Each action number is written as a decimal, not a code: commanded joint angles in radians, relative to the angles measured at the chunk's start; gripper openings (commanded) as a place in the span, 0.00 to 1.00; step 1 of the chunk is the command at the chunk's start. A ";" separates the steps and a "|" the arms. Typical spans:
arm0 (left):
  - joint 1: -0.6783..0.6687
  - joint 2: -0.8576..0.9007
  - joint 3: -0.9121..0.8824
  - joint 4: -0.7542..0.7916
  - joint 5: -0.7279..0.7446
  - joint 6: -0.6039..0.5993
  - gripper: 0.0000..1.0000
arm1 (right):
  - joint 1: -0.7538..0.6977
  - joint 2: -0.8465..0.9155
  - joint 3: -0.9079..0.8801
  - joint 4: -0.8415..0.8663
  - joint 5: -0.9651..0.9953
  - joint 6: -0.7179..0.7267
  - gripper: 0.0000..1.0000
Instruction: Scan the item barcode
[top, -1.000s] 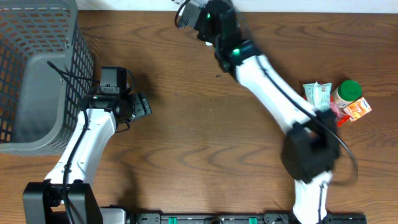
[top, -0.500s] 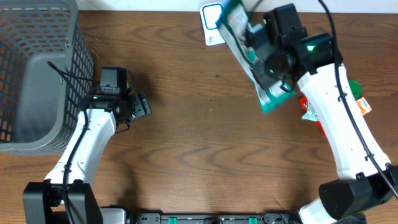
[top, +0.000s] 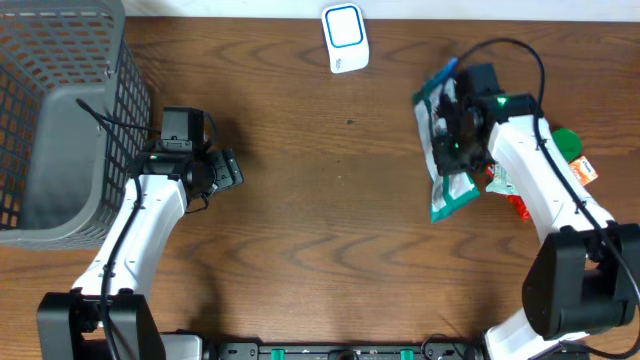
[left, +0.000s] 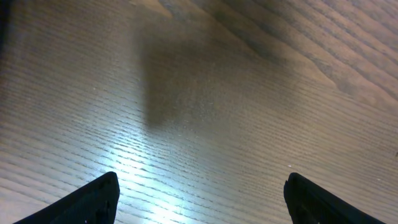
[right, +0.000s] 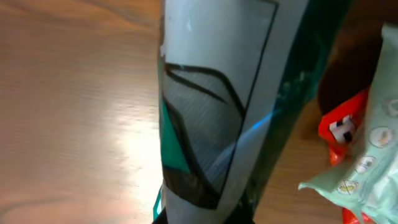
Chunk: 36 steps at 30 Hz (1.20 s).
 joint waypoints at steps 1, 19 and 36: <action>0.004 0.005 -0.011 -0.003 -0.013 0.006 0.85 | -0.029 -0.001 -0.061 0.053 -0.001 0.002 0.08; 0.004 0.005 -0.011 -0.003 -0.013 0.006 0.86 | -0.043 -0.003 0.018 0.015 0.059 -0.008 0.99; 0.004 0.005 -0.011 -0.003 -0.013 0.006 0.86 | -0.040 -0.003 0.017 0.019 0.059 -0.008 0.99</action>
